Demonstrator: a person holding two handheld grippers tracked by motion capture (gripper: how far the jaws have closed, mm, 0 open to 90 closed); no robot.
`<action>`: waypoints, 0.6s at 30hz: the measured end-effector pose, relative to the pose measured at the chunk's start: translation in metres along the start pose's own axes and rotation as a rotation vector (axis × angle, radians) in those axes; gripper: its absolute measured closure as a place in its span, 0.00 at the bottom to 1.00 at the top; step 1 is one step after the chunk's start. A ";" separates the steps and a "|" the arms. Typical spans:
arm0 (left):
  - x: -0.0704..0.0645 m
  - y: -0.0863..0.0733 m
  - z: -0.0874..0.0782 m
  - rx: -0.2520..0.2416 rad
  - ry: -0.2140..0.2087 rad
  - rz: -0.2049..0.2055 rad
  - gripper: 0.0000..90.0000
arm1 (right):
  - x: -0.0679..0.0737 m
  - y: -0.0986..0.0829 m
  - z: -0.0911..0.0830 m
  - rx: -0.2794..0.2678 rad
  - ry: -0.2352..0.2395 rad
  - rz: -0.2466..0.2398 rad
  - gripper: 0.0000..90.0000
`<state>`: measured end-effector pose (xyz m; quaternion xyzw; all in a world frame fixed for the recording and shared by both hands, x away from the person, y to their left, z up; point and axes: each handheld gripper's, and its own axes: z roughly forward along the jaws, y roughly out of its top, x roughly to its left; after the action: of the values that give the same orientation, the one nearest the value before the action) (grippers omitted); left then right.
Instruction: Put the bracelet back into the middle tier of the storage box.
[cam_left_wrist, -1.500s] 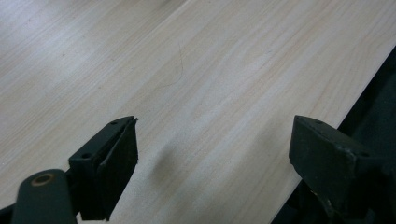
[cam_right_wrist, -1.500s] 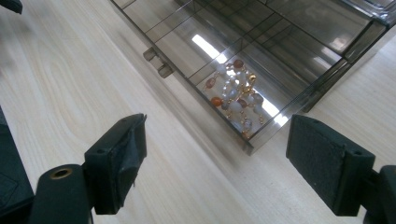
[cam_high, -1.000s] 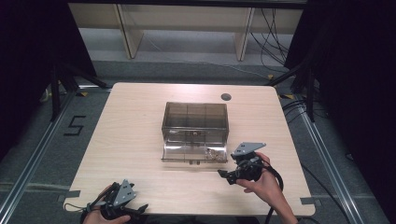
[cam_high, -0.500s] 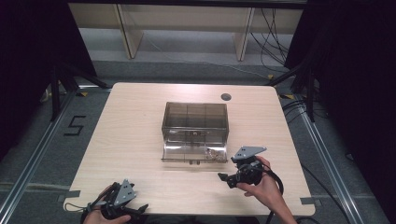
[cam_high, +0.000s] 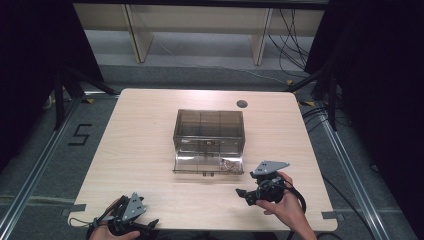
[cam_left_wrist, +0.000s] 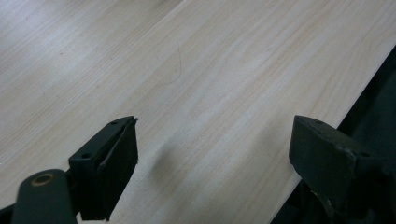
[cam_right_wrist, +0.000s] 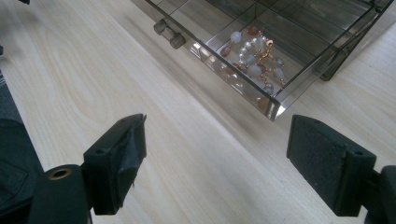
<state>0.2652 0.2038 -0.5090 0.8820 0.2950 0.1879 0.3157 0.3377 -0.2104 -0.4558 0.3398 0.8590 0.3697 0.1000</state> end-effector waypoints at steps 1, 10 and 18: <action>0.000 0.000 0.000 0.000 0.000 0.001 0.17 | 0.000 -0.001 -0.001 0.010 0.002 -0.003 0.23; 0.000 0.000 0.000 0.009 -0.004 -0.011 0.17 | -0.001 -0.012 -0.002 0.003 0.002 0.009 0.22; -0.001 0.000 0.000 0.007 -0.010 -0.016 0.17 | -0.004 -0.024 -0.004 -0.018 -0.021 0.034 0.22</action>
<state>0.2643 0.2033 -0.5092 0.8816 0.3012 0.1798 0.3158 0.3265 -0.2272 -0.4704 0.3574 0.8485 0.3757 0.1057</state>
